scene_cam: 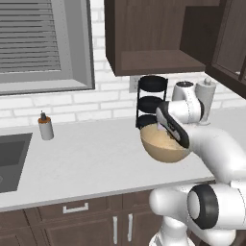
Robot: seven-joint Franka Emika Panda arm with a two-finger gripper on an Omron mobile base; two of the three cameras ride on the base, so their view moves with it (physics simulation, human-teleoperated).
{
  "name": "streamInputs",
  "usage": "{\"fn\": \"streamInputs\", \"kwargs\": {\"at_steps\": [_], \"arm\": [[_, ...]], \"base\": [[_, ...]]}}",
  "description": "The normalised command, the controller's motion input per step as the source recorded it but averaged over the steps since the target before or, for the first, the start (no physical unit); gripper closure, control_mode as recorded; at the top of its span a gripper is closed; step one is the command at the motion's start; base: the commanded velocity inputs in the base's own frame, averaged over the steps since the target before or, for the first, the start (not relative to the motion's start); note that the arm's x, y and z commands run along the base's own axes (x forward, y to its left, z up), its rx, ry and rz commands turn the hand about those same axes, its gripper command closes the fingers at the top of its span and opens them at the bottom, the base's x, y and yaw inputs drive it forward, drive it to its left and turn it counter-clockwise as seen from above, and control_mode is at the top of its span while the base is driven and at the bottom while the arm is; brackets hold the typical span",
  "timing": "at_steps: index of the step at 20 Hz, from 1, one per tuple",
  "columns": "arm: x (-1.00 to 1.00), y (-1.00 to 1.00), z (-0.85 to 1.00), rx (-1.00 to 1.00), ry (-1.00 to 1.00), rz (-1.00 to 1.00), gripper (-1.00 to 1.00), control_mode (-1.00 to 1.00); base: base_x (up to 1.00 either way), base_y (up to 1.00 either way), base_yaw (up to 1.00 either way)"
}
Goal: Open the cabinet, pick up the bread from the cabinet and place it in the basket. Then move the basket to the dining counter.
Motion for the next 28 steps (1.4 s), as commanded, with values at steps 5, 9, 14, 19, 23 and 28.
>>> {"fn": "streamInputs", "kwargs": {"at_steps": [5, 9, 14, 19, 23, 28], "arm": [[0.66, 0.0, -0.58, 0.08, 0.11, -0.05, 1.0, -1.0], [0.46, -0.01, -0.38, 0.06, 0.11, -0.02, 1.0, -1.0], [0.21, 0.0, -0.48, 0.0, 0.15, -0.04, 1.0, -1.0], [0.1, 0.0, -0.31, 0.01, 0.04, 0.0, 1.0, -1.0], [0.0, 0.0, -0.07, 0.0, 0.0, 0.0, 1.0, -1.0], [0.0, 0.0, -0.05, 0.0, 0.0, 0.0, -1.0, -1.0]], "base": [[0.0, 0.0, 0.0], [0.0, 0.0, 0.0], [0.0, 0.0, 0.0], [0.0, 0.0, 0.0], [0.0, 0.0, 0.0], [0.0, 0.0, 0.0]]}}
